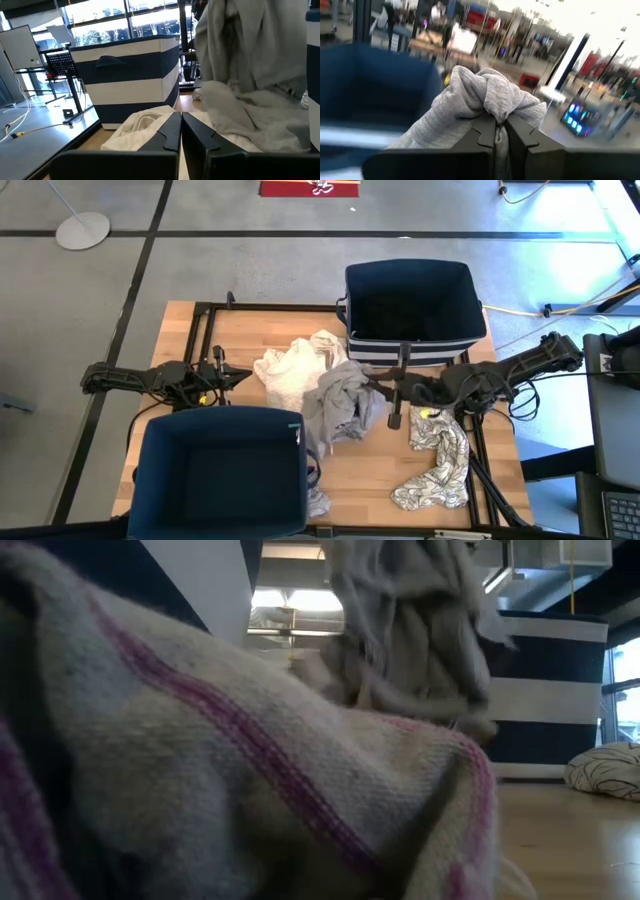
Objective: Sort clothes
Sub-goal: Put the gray clothes into the bottom left laundry bin
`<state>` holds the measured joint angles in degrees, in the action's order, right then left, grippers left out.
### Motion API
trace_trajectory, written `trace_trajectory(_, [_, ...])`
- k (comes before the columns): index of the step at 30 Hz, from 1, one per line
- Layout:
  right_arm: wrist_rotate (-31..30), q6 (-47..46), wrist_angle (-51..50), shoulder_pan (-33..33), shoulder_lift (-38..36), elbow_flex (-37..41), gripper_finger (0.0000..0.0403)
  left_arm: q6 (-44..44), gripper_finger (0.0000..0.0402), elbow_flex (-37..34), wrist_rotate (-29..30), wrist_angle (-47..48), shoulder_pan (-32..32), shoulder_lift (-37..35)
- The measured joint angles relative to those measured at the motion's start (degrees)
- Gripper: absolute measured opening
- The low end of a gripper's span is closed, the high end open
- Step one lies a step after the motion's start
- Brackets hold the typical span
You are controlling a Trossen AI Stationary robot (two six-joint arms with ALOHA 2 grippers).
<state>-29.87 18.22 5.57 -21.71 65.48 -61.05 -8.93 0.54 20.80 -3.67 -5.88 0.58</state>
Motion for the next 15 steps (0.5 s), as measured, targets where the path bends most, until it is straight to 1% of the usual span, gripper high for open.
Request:
trace_trajectory(5, [0.1, 6.9, 7.3, 0.0, 0.0, -2.4, 0.0021, 0.0, 0.0003, 0.0, 0.0, 0.0, 0.0, 0.0])
trace_trajectory(9, [0.7, 10.9, 9.6, 0.8, 0.3, -4.9, 0.0021, 0.0, 0.0003, 0.0, 0.0, 0.0, 0.0, 0.0])
trace_trajectory(11, [2.0, 11.8, 10.0, 1.9, 0.8, -6.3, 0.0021, 0.0, 0.0003, 0.0, 0.0, 0.0, 0.0, 0.0])
trace_trajectory(15, [6.8, 12.1, 11.3, 5.0, 2.6, -9.8, 0.0021, 0.0, 0.0003, 0.0, 0.0, 0.0, 0.0, 0.0])
